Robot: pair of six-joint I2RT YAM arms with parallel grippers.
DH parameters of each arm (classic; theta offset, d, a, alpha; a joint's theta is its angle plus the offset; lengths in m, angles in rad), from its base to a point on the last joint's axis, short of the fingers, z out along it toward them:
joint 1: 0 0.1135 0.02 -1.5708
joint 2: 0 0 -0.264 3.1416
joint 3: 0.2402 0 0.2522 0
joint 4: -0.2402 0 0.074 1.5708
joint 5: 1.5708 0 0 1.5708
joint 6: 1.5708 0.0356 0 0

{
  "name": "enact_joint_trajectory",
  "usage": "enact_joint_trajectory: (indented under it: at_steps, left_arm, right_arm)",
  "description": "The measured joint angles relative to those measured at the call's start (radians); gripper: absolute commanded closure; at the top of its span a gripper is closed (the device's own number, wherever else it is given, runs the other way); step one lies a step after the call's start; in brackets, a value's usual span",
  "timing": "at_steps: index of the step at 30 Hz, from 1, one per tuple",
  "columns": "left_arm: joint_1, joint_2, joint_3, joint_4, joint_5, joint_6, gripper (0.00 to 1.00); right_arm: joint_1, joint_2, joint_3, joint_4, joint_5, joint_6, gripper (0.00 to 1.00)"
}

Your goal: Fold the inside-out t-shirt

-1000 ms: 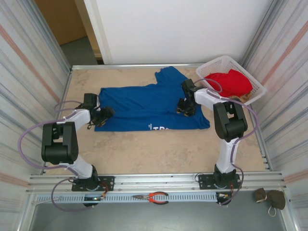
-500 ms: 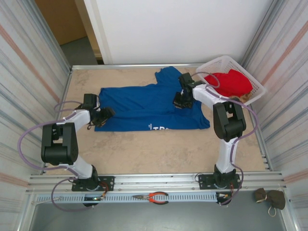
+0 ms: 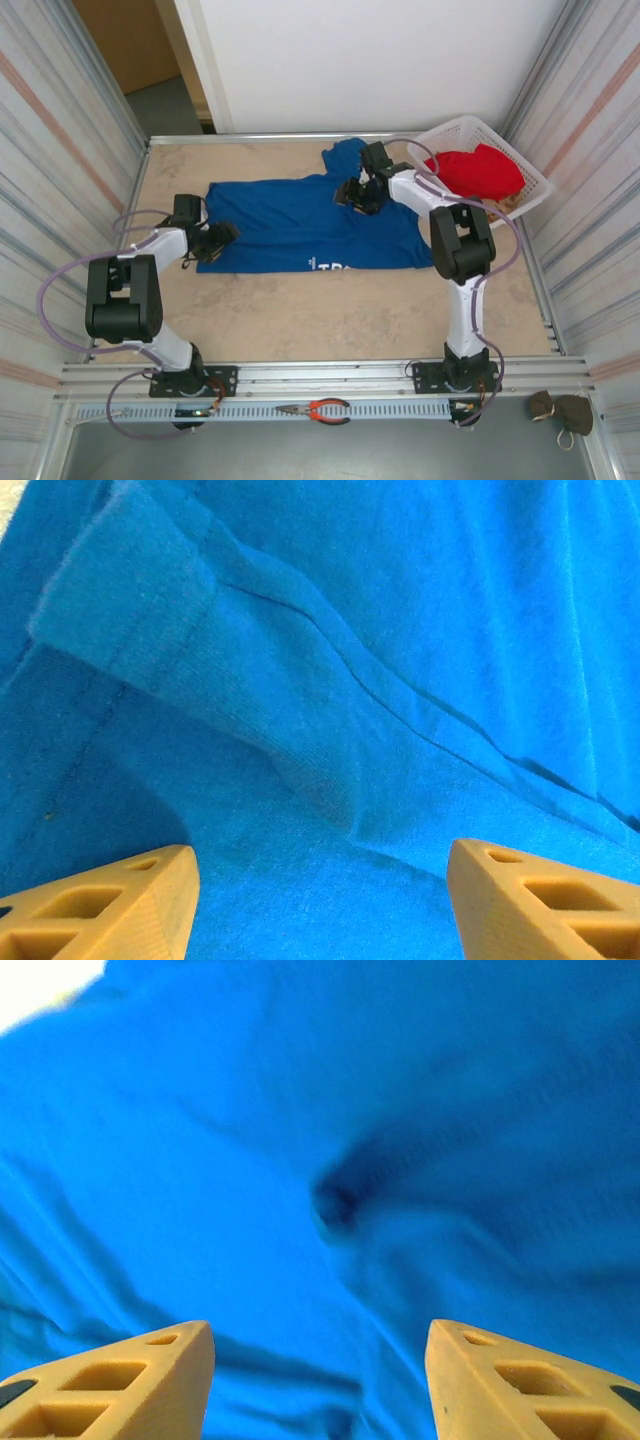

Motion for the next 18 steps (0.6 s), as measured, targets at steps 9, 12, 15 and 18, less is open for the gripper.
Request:
enact_joint_trajectory:
  at_steps: [9,12,15,18]
  left_arm:
    - [0.049,-0.188,0.016,-0.102,-0.008,0.019,0.31]
    - [0.069,-0.264,-0.006,-0.137,-0.029,0.023,0.30]
    - [0.095,-0.318,-0.071,-0.163,-0.044,0.021,0.28]
    - [0.130,-0.311,-0.142,-0.183,-0.047,0.015,0.28]
  right_arm:
    - [-0.181,-0.529,-0.416,-0.064,0.084,-0.044,0.28]
    - [-0.266,-0.592,-0.507,-0.088,0.098,-0.058,0.28]
    - [-0.296,-0.593,-0.575,-0.110,0.099,-0.063,0.28]
    - [-0.295,-0.585,-0.606,-0.119,0.097,-0.066,0.28]
